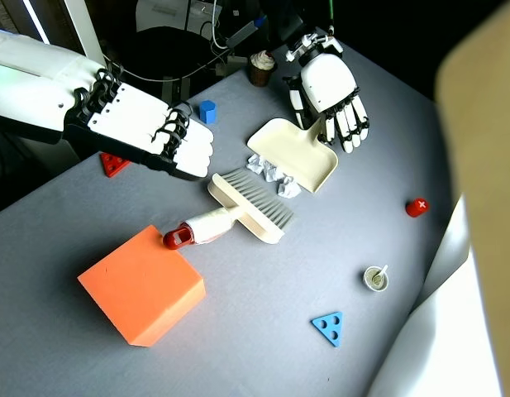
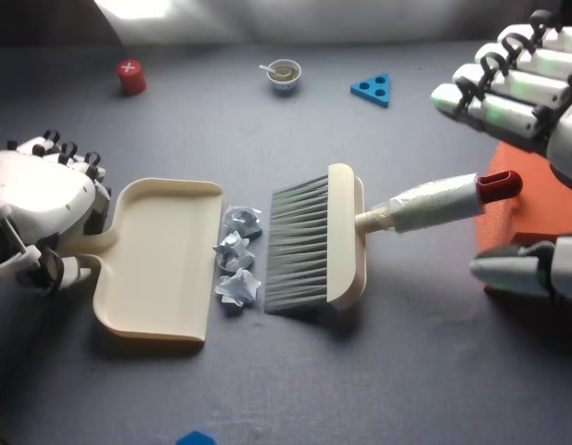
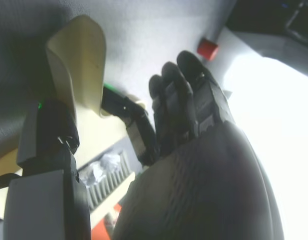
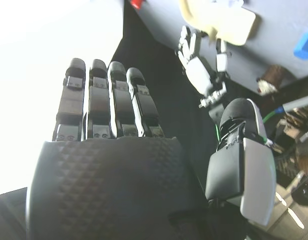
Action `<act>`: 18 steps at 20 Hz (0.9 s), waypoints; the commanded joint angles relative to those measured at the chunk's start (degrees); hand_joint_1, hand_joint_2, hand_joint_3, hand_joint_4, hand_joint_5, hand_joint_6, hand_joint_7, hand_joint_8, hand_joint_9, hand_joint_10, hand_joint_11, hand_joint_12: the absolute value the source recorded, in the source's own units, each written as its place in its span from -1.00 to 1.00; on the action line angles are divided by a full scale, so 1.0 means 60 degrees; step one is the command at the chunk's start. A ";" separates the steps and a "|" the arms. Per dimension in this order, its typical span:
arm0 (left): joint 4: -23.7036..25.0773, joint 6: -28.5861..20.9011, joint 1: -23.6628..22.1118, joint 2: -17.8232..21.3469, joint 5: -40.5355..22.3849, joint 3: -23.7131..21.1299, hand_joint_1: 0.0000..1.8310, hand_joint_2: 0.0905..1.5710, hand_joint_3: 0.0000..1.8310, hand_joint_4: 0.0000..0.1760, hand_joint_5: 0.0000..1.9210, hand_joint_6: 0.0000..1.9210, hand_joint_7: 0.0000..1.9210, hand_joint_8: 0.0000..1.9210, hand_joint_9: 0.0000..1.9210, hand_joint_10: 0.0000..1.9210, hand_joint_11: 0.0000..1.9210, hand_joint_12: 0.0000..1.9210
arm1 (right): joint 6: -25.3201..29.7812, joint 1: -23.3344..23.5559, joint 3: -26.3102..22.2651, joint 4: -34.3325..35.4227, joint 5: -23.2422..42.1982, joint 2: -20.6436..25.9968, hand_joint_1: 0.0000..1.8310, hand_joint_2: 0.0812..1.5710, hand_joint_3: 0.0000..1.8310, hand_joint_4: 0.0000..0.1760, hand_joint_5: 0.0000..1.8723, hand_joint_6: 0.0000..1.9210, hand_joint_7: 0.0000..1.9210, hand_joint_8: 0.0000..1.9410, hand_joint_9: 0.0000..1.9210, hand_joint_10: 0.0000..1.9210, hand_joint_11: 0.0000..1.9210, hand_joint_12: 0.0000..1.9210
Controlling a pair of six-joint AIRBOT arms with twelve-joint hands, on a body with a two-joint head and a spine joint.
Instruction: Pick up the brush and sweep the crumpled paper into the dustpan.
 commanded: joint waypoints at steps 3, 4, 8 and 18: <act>0.0135 0.0088 -0.0111 0.0070 -0.0736 0.0064 0.08 0.50 -1.00 -0.11 -0.15 0.29 -0.67 -1.00 -0.73 -0.99 -0.94 -0.38 | -0.0929 -0.0137 -0.0027 0.0147 -0.2768 -0.0376 -0.43 0.30 -1.00 -1.00 -0.86 -1.00 -0.83 -1.00 -0.83 -0.99 -0.81 -0.96; 0.0134 0.0053 -0.0129 0.0070 -0.0686 0.0119 0.12 0.49 -1.00 -0.88 -0.13 0.25 -0.67 -1.00 -0.73 -1.00 -0.95 -0.38 | -0.1169 -0.0271 0.0019 0.0247 -0.3418 -0.0636 -0.26 0.26 -1.00 -1.00 -0.87 -1.00 -0.85 -1.00 -0.84 -1.00 -0.83 -0.97; 0.0277 -0.0114 -0.0260 0.0006 -0.0452 0.0383 0.12 0.46 -1.00 -0.50 -0.10 0.20 -0.66 -1.00 -0.73 -1.00 -0.96 -0.37 | -0.1390 -0.0448 0.0035 0.0668 -0.4632 -0.1153 -0.10 0.20 -1.00 -1.00 -0.83 -0.99 -0.83 -1.00 -0.83 -1.00 -0.82 -0.97; 0.0462 -0.0147 -0.0849 -0.0231 -0.0096 0.0505 0.10 0.49 -1.00 -0.45 -0.13 0.26 -0.69 -1.00 -0.75 -1.00 -1.00 -0.43 | -0.0964 -0.2702 0.0010 -0.0954 -0.7014 -0.2603 0.10 0.22 -1.00 -1.00 -0.78 -0.99 -0.80 -0.99 -0.81 -0.99 -0.77 -0.96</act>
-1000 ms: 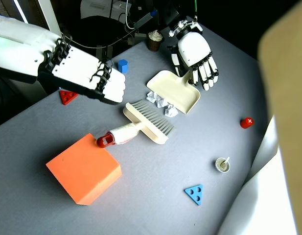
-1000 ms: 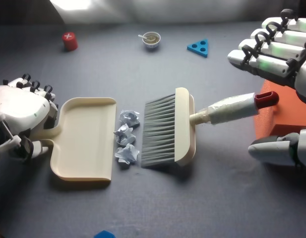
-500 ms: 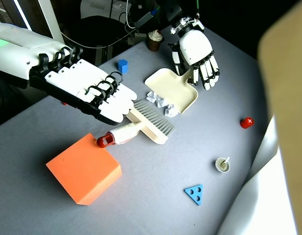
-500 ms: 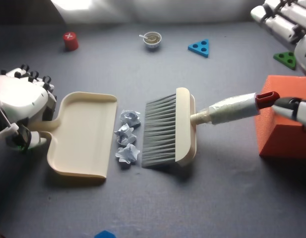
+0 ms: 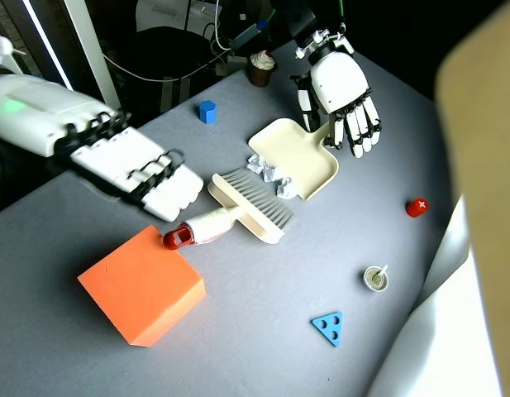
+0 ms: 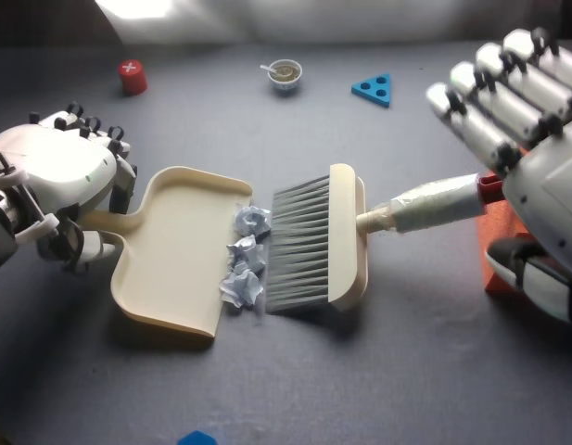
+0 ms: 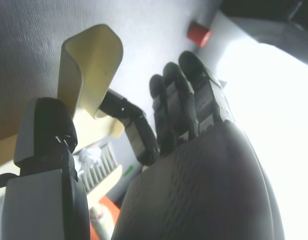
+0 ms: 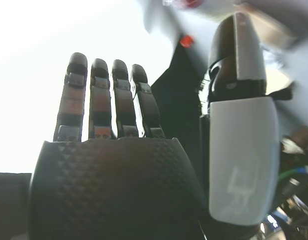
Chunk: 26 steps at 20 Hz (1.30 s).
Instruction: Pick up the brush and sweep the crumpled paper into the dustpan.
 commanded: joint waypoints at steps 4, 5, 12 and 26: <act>0.0288 0.0024 -0.0154 -0.0022 -0.0862 0.0024 0.10 0.47 -1.00 -0.13 -0.11 0.22 -0.66 -1.00 -0.73 -1.00 -0.98 -0.41 | 0.0350 -0.0140 0.0496 -0.0285 -0.1673 -0.0694 0.10 0.24 -1.00 -1.00 -0.82 -1.00 -0.84 -1.00 -0.83 -0.99 -0.78 -0.96; 0.0287 0.0024 -0.0159 -0.0020 -0.0867 0.0024 0.11 0.47 -1.00 -0.32 -0.11 0.22 -0.66 -1.00 -0.72 -1.00 -0.98 -0.40 | 0.0495 -0.0152 0.0546 -0.0247 -0.1755 -0.0801 0.08 0.26 -0.99 -1.00 -0.83 -1.00 -0.86 -1.00 -0.84 -1.00 -0.80 -0.97; 0.0207 0.0022 -0.0207 -0.0003 -0.0908 0.0004 0.16 0.44 -1.00 -1.00 -0.07 0.16 -0.67 -1.00 -0.74 -1.00 -1.00 -0.36 | 0.0479 -0.0218 0.1412 0.0226 -0.1874 -0.2154 0.08 0.28 -0.99 -1.00 -0.79 -0.99 -0.85 -1.00 -0.84 -1.00 -0.80 -0.96; 0.0114 0.0023 -0.0239 0.0064 -0.0895 -0.0045 0.14 0.44 -1.00 -0.76 -0.06 0.16 -0.68 -1.00 -0.76 -1.00 -1.00 -0.42 | 0.0474 -0.0633 0.4247 -0.0637 -0.1963 -0.4469 0.11 0.27 -1.00 -1.00 -0.76 -0.99 -0.81 -0.99 -0.81 -0.99 -0.78 -0.95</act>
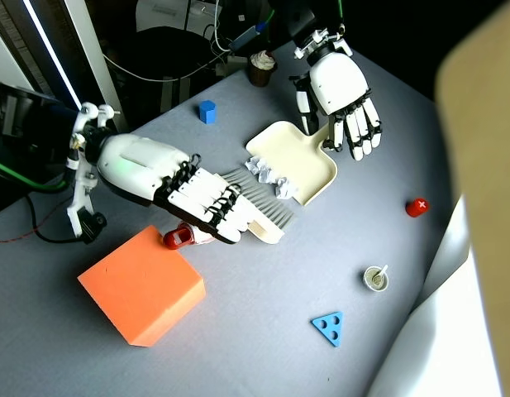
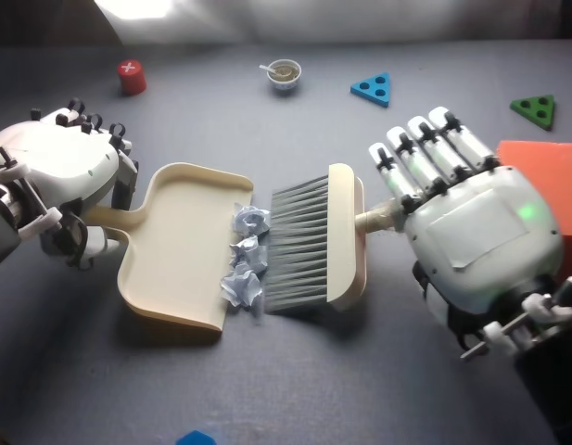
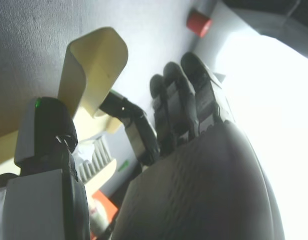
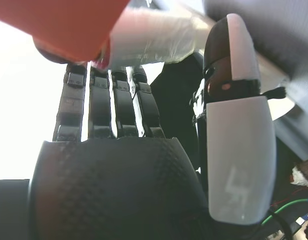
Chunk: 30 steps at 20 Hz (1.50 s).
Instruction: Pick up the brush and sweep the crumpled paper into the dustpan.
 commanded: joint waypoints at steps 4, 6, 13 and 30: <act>0.0300 0.0015 -0.0086 0.0068 -0.0896 -0.0011 0.13 0.45 -1.00 -0.55 -0.07 0.17 -0.68 -1.00 -0.75 -1.00 -1.00 -0.36 | -0.0017 0.0301 0.0834 -0.0660 -0.0968 -0.0504 0.13 0.25 -1.00 -1.00 -0.74 -0.99 -0.81 -0.99 -0.81 -0.99 -0.78 -0.94; 0.0295 0.0015 -0.0089 0.0093 -0.0966 -0.0026 0.14 0.44 -1.00 -0.81 -0.06 0.15 -0.68 -1.00 -0.74 -1.00 -1.00 -0.35 | 0.0048 0.0448 0.1361 -0.0626 -0.0968 -0.0823 0.13 0.26 -1.00 -1.00 -0.76 -1.00 -0.81 -0.99 -0.81 -0.99 -0.78 -0.94; 0.0255 0.0012 -0.0120 0.0104 -0.1002 -0.0030 0.11 0.47 -1.00 -0.38 -0.10 0.21 -0.70 -1.00 -0.77 -0.99 -1.00 -0.44 | 0.0045 0.0564 0.1900 -0.0631 -0.0879 -0.1211 0.15 0.28 -1.00 -1.00 -0.75 -0.99 -0.81 -0.99 -0.81 -0.99 -0.78 -0.94; 0.0159 0.0015 -0.0158 0.0053 -0.0701 0.0027 0.13 0.46 -1.00 -0.61 -0.08 0.18 -0.68 -1.00 -0.75 -1.00 -1.00 -0.37 | 0.0008 0.0428 0.1989 -0.0978 -0.0628 -0.1192 0.30 0.28 -1.00 -1.00 0.24 -0.31 -0.04 0.95 -0.05 0.94 -0.17 0.97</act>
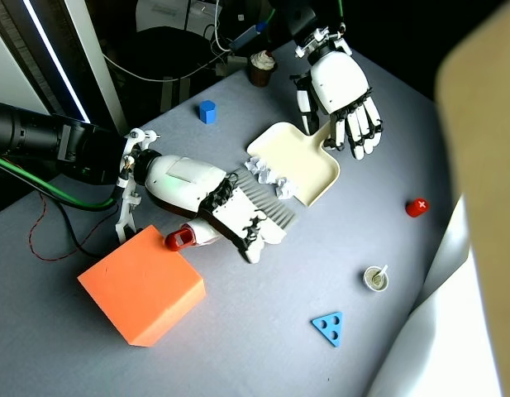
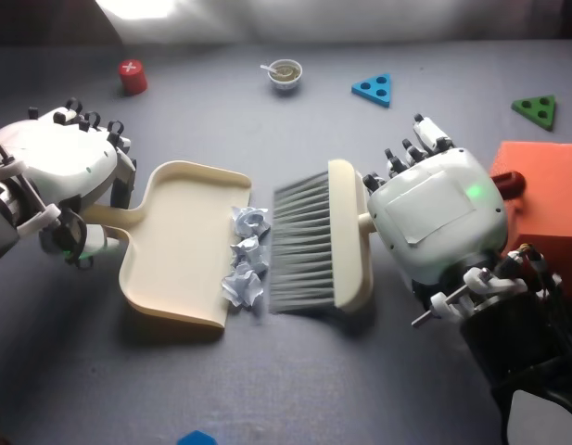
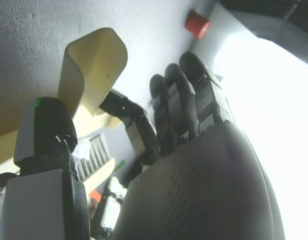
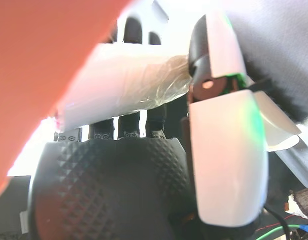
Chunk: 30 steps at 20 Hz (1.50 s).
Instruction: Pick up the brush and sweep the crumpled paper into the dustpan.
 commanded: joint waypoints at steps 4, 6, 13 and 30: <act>0.0366 0.0015 -0.0120 0.0008 -0.0539 0.0149 0.14 0.46 -1.00 -0.92 -0.08 0.19 -0.66 -1.00 -0.74 -1.00 -1.00 -0.37 | -0.0050 -0.0120 -0.0010 -0.1436 -0.0900 0.0194 0.59 0.42 -0.99 -1.00 0.08 0.98 0.29 1.00 0.48 1.00 0.54 1.00; 0.0400 0.0015 -0.0131 0.0007 -0.0455 0.0194 0.13 0.46 -1.00 -0.65 -0.09 0.19 -0.66 -1.00 -0.75 -1.00 -1.00 -0.37 | -0.0081 -0.0151 -0.0092 -0.1726 -0.0900 0.0277 0.67 0.50 -1.00 -1.00 0.12 1.00 0.22 1.00 0.46 1.00 0.54 1.00; 0.0472 0.0015 -0.0166 0.0027 -0.0345 0.0267 0.15 0.44 -1.00 -0.98 -0.06 0.15 -0.67 -1.00 -0.76 -0.99 -1.00 -0.37 | -0.1985 0.0168 -0.0443 -0.1533 -0.0101 0.0525 0.65 0.51 -1.00 -0.86 0.04 1.00 0.14 1.00 0.41 1.00 0.50 1.00; 0.0489 0.0029 -0.0234 -0.0035 -0.0256 0.0318 0.12 0.46 -1.00 -0.44 -0.09 0.20 -0.69 -1.00 -0.77 -1.00 -1.00 -0.42 | -1.2663 0.3764 -0.2353 0.4938 0.1749 0.0967 0.67 0.51 -1.00 -0.14 0.01 1.00 0.14 1.00 0.38 1.00 0.46 1.00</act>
